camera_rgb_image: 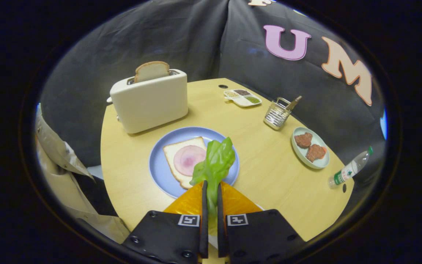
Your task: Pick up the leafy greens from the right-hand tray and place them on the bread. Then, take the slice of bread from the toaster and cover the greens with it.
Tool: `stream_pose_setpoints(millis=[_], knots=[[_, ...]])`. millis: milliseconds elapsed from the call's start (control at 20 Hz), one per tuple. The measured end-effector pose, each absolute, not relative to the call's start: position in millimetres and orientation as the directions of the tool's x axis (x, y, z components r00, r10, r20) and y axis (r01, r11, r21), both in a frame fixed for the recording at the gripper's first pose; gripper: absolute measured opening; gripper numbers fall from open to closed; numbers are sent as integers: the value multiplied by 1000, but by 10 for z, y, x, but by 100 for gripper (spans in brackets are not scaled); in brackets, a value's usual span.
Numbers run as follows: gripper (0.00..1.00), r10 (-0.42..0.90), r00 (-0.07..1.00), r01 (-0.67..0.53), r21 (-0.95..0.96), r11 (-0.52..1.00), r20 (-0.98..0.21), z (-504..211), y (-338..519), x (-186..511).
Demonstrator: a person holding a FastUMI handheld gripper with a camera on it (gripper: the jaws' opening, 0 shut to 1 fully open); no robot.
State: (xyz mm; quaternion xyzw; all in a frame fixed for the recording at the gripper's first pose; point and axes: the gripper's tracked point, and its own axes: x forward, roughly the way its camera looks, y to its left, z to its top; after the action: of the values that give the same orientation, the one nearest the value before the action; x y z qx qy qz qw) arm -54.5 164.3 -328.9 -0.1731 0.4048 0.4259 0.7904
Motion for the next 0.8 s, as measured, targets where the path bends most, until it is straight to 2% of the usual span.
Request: stream_pose_setpoints(millis=[800], knots=[[14, 573, 215, -845, 144, 515, -791, -3507, 2563, -675]])
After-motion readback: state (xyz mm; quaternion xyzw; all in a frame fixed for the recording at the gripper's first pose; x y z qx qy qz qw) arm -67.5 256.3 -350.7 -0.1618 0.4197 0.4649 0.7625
